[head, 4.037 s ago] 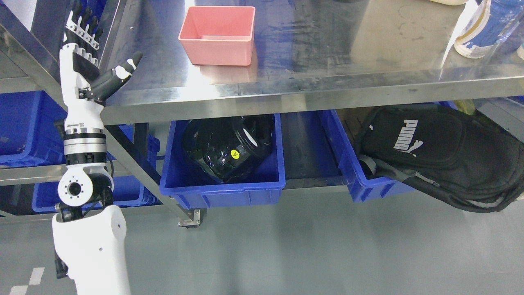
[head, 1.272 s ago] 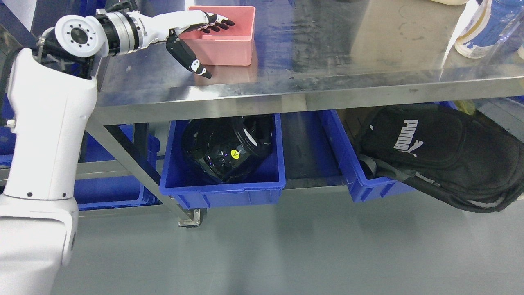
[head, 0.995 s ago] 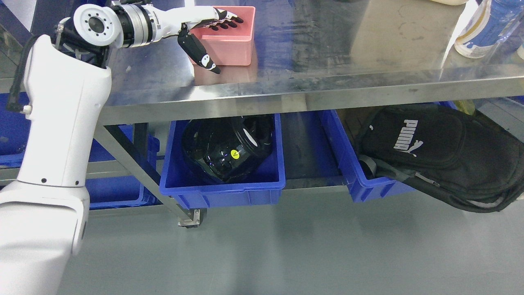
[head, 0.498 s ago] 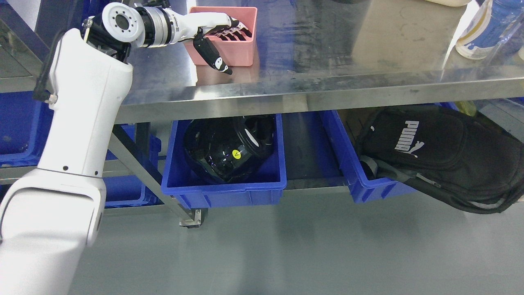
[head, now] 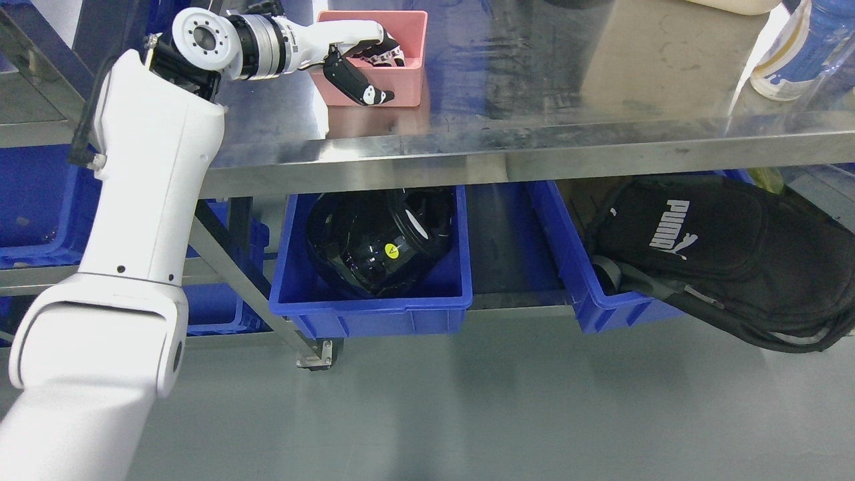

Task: Place storage box into left shelf container
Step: 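Close the left hand fingers on the pink box rim, then lift the pink box off the table with the left hand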

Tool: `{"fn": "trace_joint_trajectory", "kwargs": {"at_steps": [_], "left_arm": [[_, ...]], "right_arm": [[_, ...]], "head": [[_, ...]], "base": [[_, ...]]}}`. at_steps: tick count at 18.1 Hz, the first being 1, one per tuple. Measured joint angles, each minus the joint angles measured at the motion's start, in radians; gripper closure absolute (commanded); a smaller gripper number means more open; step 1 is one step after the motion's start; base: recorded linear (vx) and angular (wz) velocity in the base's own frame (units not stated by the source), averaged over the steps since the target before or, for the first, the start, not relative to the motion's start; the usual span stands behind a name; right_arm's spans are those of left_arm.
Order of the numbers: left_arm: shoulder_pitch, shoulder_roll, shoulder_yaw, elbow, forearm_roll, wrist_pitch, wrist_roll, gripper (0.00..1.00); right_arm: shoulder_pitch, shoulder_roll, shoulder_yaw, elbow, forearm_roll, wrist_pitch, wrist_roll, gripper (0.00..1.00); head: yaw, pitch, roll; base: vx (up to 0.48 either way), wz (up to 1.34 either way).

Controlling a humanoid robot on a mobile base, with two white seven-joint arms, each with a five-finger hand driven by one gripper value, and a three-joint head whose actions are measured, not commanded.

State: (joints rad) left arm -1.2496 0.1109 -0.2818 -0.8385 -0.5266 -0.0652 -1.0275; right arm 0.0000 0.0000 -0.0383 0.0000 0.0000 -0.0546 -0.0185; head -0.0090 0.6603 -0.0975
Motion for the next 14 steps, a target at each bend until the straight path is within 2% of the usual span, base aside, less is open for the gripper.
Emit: {"fn": "trace_joint_trajectory", "kwargs": {"at_steps": [9, 14], "left_arm": [[0.01, -0.014, 0.145, 0.018, 0.0, -0.21, -0.029, 1.0], [0.012, -0.015, 0.231, -0.027, 0.003, -0.259, -0.022, 1.0]], "right_arm": [[0.0, 0.0, 0.0, 0.0, 0.0, 0.0, 0.0, 0.01], [0.0, 0.0, 0.0, 0.0, 0.0, 0.0, 0.0, 0.01]], "head": [[0.0, 0.0, 0.0], [0.0, 0.0, 0.0]], "base": [[-0.001, 0.0], [0.006, -0.04]]}}
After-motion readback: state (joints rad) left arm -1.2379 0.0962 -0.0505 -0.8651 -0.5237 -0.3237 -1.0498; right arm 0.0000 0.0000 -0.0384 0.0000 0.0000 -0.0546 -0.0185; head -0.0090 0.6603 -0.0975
